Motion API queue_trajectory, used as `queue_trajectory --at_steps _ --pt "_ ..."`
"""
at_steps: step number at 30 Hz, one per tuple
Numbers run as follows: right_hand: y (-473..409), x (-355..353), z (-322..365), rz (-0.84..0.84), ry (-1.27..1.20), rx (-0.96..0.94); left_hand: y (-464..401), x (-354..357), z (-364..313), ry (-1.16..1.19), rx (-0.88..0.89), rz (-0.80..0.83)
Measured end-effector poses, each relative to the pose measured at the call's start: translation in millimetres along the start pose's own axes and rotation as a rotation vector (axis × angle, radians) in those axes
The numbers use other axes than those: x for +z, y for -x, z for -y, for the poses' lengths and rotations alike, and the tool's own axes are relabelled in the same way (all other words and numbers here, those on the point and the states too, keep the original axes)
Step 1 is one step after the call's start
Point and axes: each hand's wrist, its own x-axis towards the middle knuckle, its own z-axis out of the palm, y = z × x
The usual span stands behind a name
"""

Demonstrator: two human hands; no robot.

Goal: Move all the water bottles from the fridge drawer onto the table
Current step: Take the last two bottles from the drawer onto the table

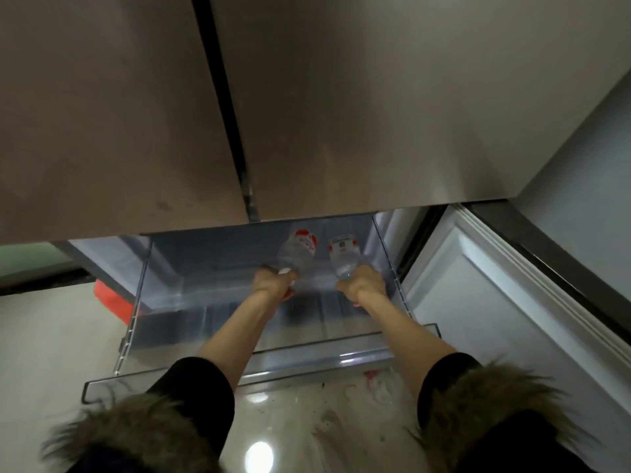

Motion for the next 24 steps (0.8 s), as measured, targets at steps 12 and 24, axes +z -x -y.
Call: queue_trajectory --at_steps 12,24 --pt "96 -9 14 -0.290 -0.064 -0.259 97 -70 -24 -0.408 0.388 -0.199" --pt "120 -27 23 -0.445 0.043 -0.490 120 -90 -44 -0.563 0.553 -0.206"
